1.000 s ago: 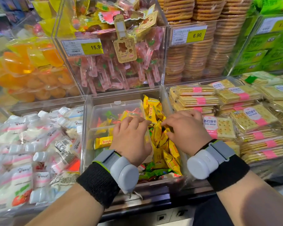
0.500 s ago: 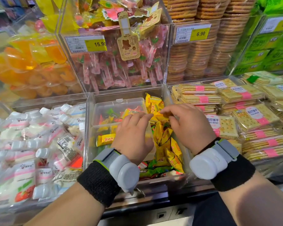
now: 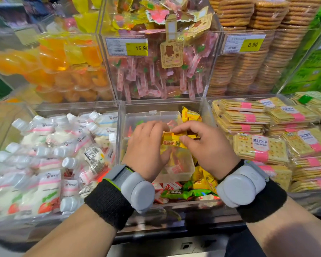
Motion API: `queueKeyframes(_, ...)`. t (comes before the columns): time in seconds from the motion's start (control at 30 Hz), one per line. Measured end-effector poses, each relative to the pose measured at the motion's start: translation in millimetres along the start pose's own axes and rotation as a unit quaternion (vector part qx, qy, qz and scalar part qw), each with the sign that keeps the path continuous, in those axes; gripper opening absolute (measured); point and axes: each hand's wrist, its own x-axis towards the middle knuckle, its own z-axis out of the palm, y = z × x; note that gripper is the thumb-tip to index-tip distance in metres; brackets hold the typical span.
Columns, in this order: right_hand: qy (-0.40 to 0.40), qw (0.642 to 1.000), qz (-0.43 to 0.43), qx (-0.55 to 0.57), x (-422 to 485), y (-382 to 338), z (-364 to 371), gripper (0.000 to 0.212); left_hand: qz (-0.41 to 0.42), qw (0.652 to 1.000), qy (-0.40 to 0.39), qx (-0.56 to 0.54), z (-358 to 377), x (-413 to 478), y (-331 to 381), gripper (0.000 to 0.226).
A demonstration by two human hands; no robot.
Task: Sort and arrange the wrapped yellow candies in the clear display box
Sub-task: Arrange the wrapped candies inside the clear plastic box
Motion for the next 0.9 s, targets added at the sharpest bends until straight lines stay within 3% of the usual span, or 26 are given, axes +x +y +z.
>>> queueKeyframes(0.27, -0.043, 0.999, -0.001, -0.010, 5, -6, 31, 0.024, -0.019, 0.998, -0.015, 0.053, -10, -6, -29, 0.033)
queueKeyframes(0.57, -0.129, 0.979, -0.029, -0.156, 11, -4, 61, 0.032, -0.037, 0.991, -0.074, 0.107, -6, -17, -57, 0.037)
queueKeyframes(0.9, -0.184, 0.965, 0.002, -0.188, 17, -3, 78, 0.029, -0.060, 0.982, -0.070, 0.163, 2, -20, -64, 0.029)
